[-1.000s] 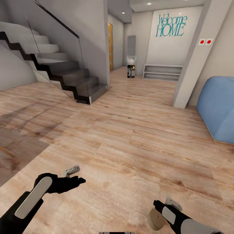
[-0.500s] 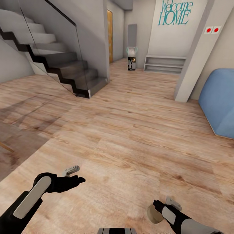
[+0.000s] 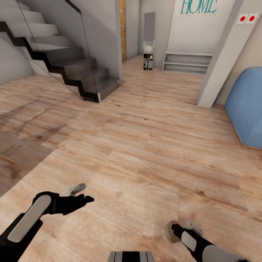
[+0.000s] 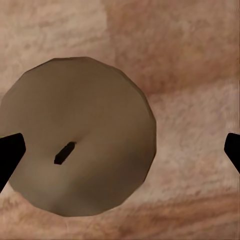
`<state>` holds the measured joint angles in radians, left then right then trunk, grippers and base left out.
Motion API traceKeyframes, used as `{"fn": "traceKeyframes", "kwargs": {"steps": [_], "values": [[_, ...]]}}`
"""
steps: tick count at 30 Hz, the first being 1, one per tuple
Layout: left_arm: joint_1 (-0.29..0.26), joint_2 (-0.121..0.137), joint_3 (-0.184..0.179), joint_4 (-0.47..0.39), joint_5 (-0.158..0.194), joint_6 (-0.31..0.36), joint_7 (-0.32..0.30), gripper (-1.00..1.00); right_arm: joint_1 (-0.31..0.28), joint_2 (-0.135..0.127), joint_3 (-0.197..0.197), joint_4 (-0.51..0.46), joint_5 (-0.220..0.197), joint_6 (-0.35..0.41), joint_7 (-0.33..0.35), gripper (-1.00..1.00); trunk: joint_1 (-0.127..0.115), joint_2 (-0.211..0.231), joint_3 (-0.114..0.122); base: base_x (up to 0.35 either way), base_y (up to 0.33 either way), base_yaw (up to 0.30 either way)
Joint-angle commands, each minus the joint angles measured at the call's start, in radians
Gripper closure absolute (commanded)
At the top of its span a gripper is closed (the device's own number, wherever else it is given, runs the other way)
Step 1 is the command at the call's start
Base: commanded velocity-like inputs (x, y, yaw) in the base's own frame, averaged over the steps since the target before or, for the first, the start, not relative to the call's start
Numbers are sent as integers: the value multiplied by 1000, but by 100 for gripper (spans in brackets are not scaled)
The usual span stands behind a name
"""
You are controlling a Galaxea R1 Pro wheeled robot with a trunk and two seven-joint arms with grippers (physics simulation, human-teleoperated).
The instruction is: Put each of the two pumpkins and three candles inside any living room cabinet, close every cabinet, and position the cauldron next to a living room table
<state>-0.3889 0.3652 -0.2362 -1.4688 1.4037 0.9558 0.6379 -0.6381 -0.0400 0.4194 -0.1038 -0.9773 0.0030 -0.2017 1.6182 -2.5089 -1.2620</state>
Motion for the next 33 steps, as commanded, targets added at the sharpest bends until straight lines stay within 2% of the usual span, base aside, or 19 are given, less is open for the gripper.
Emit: {"fn": "traceKeyframes", "kwargs": {"steps": [1, 3, 24, 28, 33], "values": [[-1, 0, 1, -1, 10, 0, 10, -100, 0, -1, 9, -2, -9, 0, -5, -100, 0, -1, -5, 0, 0, 0], [-1, -1, 4, -2, 11, 0, 10, -100, 0, -1, 9, -2, -9, 0, -5, -100, 1, -1, -12, 0, 0, 0], [-1, -2, 1, -5, 12, 0, 9, -100, 0, -1, 11, -2, -7, -22, 50, -100, 1, -1, -12, 0, 0, 0], [-1, -2, 3, -5, 12, 0, 9, -100, 0, -1, 12, -2, -6, -23, 99, -100, 1, -1, -12, 0, 0, 0], [-1, -2, 4, -5, 12, 0, 9, -100, 0, -1, 12, -2, -6, -24, 114, -100, 1, -1, -12, 13, 0, 0]]}}
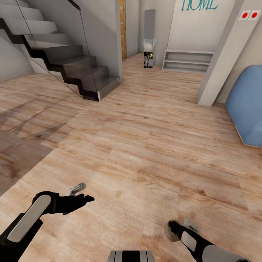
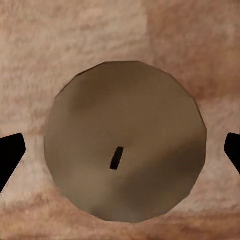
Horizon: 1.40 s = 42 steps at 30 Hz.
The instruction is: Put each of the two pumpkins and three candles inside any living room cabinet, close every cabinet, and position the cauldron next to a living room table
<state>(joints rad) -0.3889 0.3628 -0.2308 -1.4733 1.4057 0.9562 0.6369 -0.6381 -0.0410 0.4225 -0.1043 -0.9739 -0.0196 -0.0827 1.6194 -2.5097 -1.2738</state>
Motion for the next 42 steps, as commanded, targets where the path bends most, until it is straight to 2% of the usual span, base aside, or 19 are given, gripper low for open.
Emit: {"fn": "traceKeyframes", "kwargs": {"steps": [1, 15, 26, 31, 35, 42], "values": [[-1, 1, -1, -1, 10, -1, 10, -100, 0, 0, 9, -2, -9, -2, -4, -100, 0, 0, -1, 105, 0, 0], [-1, 1, -3, -1, 10, -1, 10, -100, 0, 0, 9, 0, -9, -2, -2, -100, 0, 0, -1, 38, 0, 0], [-1, 1, 4, -1, 11, -1, 10, -100, 0, 0, 9, 0, -9, -3, -2, -100, 5, -3, -43, 0, 0, 0], [-1, 2, 6, -1, 16, 1, 10, -100, 0, 0, 9, -1, -9, -3, -2, -100, 5, -3, -43, 0, 0, 0], [-1, 2, 7, -1, 18, 0, 9, -100, 0, 0, 8, 0, -9, -3, -2, -100, 7, -4, -59, 0, 0, 0], [-1, 1, 5, -1, 18, 0, 10, -100, 0, 0, 8, 0, -9, -3, -2, -100, 7, -4, -59, 0, 0, 0]]}}
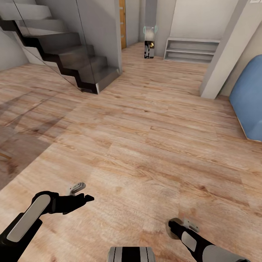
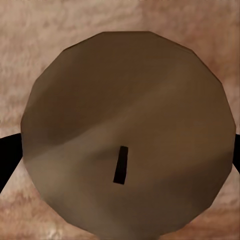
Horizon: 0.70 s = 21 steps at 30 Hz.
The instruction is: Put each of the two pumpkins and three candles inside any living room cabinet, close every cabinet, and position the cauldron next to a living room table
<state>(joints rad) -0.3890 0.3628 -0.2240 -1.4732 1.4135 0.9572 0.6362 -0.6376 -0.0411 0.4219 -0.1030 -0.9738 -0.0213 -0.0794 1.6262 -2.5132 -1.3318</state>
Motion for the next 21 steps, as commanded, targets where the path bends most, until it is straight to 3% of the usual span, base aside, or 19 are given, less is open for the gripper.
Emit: {"fn": "traceKeyframes", "kwargs": {"steps": [1, 21], "values": [[-1, 1, -1, -1, 10, -1, 10, -100, 0, 0, 8, -1, -9, -2, -5, -100, 0, 0, -1, 0, 0, 0], [-1, 1, -3, -1, 10, 0, 11, -100, -1, -1, 6, -2, -11, -4, -4, -100, 0, 0, -1, 0, 0, 0]]}}
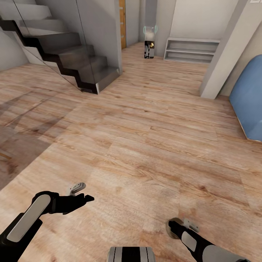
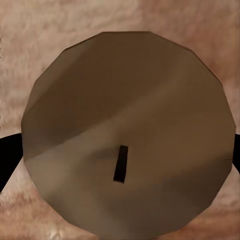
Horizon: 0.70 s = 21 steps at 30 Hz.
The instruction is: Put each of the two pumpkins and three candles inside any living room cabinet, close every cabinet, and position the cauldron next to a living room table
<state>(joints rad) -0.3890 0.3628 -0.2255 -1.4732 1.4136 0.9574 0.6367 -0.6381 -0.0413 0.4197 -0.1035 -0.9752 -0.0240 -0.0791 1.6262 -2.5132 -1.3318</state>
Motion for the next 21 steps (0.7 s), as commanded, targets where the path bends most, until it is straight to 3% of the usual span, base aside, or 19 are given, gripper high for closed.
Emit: {"fn": "traceKeyframes", "kwargs": {"steps": [1, 2, 21], "values": [[-1, 1, -1, -1, 10, 0, 11, -100, 0, 0, 8, -2, -9, -6, -4, -100, 0, 0, -1, 0, 0, 0], [-1, 1, -1, -1, 10, 0, 11, -100, 0, -1, 8, -1, -9, -10, -4, 100, 0, 0, -1, 0, 0, 0], [-1, 1, -4, -1, 10, -1, 11, -100, 0, 0, 8, -1, -10, -43, -4, 100, 0, 0, -1, 0, 0, 0]]}}
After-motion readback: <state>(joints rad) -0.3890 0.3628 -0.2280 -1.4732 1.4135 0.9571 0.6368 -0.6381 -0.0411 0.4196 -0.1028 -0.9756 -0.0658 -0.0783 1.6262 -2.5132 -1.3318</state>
